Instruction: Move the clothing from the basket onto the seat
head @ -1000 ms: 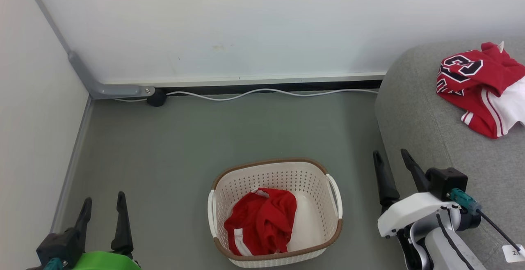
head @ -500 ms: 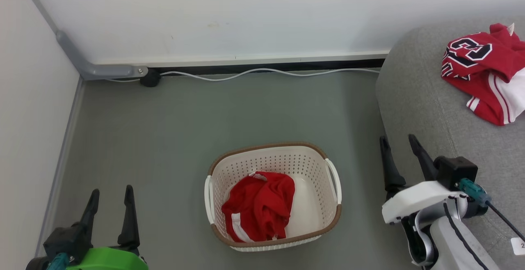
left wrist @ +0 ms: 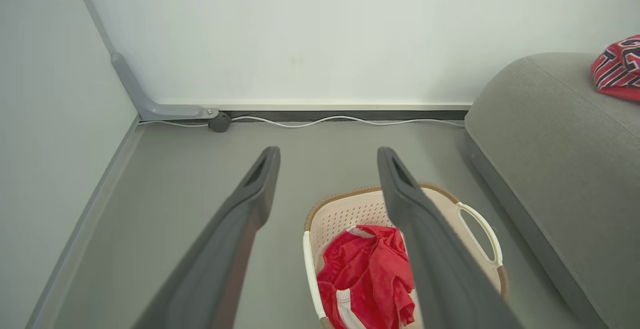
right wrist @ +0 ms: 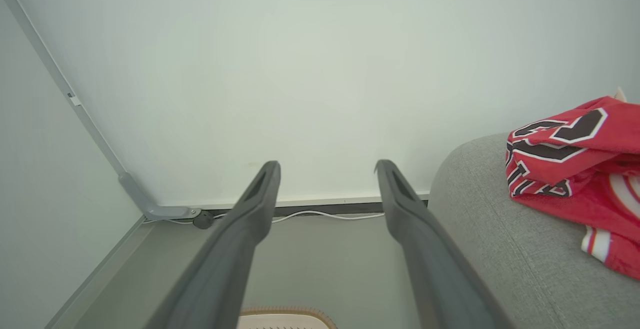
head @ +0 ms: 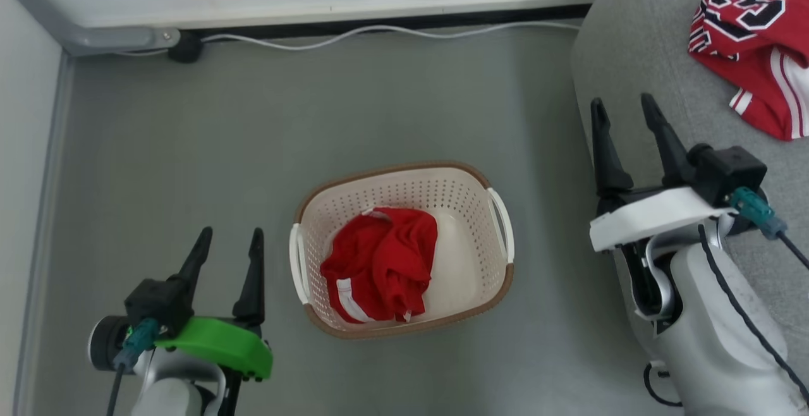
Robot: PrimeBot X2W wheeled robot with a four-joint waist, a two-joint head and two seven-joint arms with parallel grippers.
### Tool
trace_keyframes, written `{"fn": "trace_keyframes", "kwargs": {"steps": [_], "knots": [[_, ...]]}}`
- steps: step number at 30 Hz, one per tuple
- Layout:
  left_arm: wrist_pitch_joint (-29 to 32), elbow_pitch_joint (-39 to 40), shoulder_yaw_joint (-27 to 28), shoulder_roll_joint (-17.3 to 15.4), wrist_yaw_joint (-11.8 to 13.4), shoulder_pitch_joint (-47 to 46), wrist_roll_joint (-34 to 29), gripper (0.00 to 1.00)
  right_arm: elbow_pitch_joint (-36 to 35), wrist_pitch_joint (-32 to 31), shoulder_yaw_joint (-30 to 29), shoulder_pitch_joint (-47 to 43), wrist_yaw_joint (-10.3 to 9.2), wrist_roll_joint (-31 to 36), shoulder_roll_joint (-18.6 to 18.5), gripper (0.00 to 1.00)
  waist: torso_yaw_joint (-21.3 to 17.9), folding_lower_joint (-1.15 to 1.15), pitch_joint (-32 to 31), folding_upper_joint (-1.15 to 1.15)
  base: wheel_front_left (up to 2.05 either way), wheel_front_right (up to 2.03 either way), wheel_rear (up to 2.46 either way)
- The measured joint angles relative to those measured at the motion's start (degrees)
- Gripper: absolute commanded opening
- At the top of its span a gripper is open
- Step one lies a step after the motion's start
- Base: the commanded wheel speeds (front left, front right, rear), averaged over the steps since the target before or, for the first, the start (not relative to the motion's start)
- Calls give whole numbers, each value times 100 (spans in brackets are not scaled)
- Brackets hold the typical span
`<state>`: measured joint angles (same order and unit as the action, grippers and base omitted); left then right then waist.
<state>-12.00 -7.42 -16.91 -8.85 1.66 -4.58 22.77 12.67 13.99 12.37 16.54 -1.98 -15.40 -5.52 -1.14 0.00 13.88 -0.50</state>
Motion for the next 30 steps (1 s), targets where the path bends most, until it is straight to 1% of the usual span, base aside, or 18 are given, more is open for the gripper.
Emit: {"fn": "trace_keyframes", "kwargs": {"steps": [4, 9, 13, 21, 23, 30], "knots": [[110, -219, -169, 104, -65, -295, -36, 100, -103, -52, -2, 345, 41, 84, -13, 100, -131, 0, 304, 0, 0, 0, 0], [222, -526, -345, 205, -119, -642, -220, 100, -229, -129, -12, 842, 46, 85, -32, 100, -311, 0, 694, 0, 0, 0, 0], [333, -720, -439, 315, -171, -858, -234, 100, -298, -148, -33, 1150, 47, 86, -32, 100, -412, 0, 935, 0, 0, 0, 0], [475, -1094, -610, 421, -218, -1464, -307, 100, -409, -214, -20, 1818, 99, 134, -37, 100, -612, 0, 1599, 0, 0, 0, 0], [490, -1163, -670, 437, -224, -1616, -346, 100, -424, -245, -3, 1977, 145, 135, -37, 100, -650, 1, 1767, 0, 0, 0, 0], [598, -1418, -979, 486, -359, -2029, -549, 100, -499, -245, 32, 2475, 147, 144, -25, 100, -763, 1, 2349, 0, 0, 0, 0]]}}
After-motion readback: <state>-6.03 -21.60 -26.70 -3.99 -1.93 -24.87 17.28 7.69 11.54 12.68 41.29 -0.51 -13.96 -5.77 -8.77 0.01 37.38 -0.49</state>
